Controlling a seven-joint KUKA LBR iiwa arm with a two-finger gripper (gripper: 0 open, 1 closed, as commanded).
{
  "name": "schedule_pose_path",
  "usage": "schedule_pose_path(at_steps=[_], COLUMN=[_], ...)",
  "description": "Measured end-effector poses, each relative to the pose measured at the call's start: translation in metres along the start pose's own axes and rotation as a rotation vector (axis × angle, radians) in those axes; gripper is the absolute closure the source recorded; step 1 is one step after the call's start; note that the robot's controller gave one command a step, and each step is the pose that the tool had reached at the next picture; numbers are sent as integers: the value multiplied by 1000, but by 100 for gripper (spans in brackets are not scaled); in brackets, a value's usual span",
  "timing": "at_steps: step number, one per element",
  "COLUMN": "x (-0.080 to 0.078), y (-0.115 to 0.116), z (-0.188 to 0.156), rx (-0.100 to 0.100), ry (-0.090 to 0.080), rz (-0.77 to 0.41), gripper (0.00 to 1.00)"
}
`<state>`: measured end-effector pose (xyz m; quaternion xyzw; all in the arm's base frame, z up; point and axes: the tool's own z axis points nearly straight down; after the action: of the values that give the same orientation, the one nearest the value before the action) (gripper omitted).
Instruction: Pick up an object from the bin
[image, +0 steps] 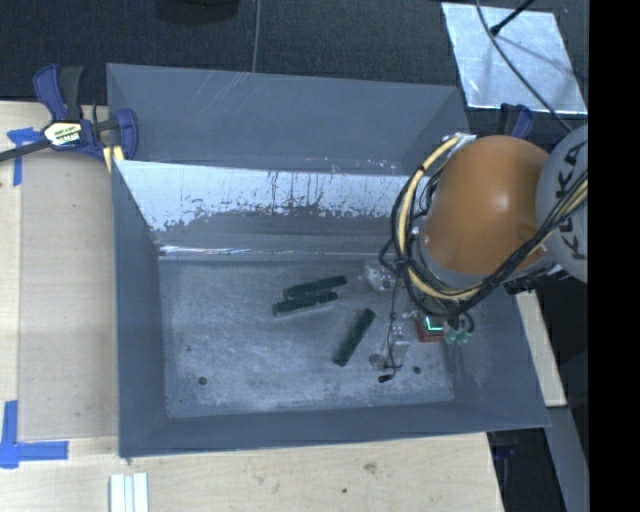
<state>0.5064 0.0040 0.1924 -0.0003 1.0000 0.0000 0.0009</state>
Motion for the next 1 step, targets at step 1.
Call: schedule_pose_path(at_steps=[1], x=[-51], y=[-27], z=[99], rx=[0], ry=[-2], rz=[-630], gripper=[0])
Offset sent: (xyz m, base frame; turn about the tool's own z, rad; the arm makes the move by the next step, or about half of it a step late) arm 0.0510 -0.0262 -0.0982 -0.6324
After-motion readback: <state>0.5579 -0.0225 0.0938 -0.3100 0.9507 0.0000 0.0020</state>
